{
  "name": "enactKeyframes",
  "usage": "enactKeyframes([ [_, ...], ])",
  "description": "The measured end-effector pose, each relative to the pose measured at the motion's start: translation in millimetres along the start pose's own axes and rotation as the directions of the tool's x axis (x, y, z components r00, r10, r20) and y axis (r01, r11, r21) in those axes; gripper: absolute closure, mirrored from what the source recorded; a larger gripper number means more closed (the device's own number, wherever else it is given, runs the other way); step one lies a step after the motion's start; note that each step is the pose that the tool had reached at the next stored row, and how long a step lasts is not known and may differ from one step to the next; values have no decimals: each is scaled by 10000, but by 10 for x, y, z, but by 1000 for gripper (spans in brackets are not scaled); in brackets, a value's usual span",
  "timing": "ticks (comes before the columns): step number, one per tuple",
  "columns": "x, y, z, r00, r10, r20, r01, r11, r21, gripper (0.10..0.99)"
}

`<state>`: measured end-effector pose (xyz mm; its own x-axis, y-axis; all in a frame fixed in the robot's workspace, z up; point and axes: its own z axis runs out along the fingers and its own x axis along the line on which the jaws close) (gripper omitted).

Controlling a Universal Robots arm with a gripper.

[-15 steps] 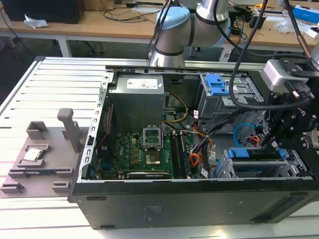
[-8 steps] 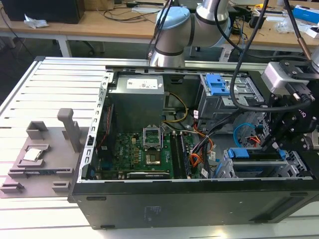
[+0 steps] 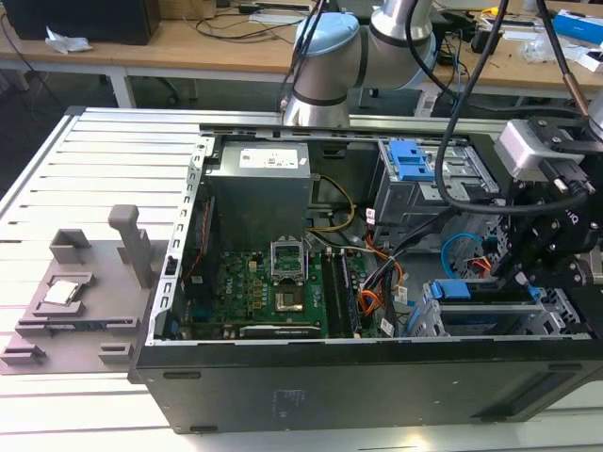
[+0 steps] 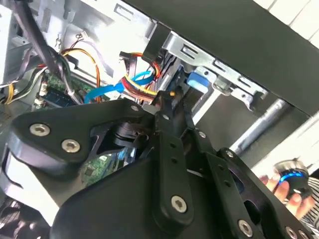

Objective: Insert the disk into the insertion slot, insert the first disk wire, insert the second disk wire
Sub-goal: 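Insert the first disk wire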

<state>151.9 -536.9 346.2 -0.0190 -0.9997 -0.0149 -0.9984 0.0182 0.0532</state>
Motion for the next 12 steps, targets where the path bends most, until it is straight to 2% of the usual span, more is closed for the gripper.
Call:
enactKeyframes([
  [2, -7, 8, -132, 10000, -1, -1, 1, 10000, 1, 847],
  [4, -24, 17, -288, 10000, 0, -8, 0, 10000, 4, 980],
  [5, -25, 20, -331, 10000, 0, -7, 0, 10000, 3, 980],
  [7, -26, 22, -368, 10000, -1, -9, 1, 10000, 3, 980],
  [12, -26, 22, -371, 10000, -2, -8, 2, 10000, 4, 980],
])
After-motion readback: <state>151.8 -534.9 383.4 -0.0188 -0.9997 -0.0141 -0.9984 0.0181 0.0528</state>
